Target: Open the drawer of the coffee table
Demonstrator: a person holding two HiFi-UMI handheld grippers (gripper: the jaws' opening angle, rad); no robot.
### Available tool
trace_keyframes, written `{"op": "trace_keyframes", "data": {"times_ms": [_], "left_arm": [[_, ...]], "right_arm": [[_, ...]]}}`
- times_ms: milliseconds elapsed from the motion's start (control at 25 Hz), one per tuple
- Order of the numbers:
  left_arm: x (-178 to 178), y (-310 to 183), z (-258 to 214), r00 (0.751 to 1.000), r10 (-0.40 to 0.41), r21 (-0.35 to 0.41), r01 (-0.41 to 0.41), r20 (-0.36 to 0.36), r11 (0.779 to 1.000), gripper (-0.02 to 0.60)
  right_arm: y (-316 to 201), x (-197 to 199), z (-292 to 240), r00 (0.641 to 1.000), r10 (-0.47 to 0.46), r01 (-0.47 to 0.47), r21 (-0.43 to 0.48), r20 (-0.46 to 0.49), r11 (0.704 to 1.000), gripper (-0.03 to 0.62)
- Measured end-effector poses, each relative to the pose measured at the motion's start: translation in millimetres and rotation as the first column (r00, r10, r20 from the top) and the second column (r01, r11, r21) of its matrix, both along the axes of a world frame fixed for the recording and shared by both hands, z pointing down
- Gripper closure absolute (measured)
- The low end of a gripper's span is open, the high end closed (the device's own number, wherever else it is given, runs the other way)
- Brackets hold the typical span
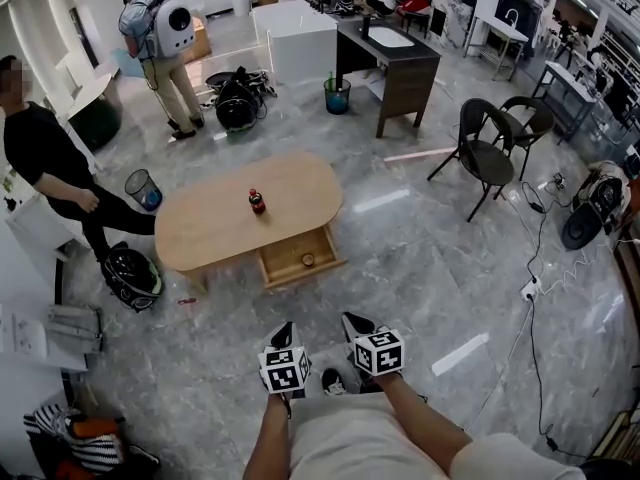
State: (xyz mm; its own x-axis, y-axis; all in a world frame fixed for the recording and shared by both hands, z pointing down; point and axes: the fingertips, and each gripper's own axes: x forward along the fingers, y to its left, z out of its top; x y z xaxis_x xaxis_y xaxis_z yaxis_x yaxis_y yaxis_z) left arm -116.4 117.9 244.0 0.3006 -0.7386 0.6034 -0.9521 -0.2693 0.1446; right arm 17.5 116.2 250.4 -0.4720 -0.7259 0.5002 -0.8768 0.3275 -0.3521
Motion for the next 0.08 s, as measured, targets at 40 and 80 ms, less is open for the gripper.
{"op": "trace_keyframes", "data": {"times_ms": [40,80], "left_arm": [[-0.3,-1.3,-0.2,1.000,0.001,0.002,-0.001,0.000,1.000,0.571],[-0.5,-2.5,-0.4,1.000,0.001,0.003,-0.001,-0.001,1.000,0.571]], "right_arm": [[-1.6,-0.4,-0.5,1.000,-0.001,0.001,0.003,-0.002,1.000,0.580],[-3.3,-0.7,-0.9,1.000,-0.001,0.001,0.006,-0.004,1.000,0.580]]}}
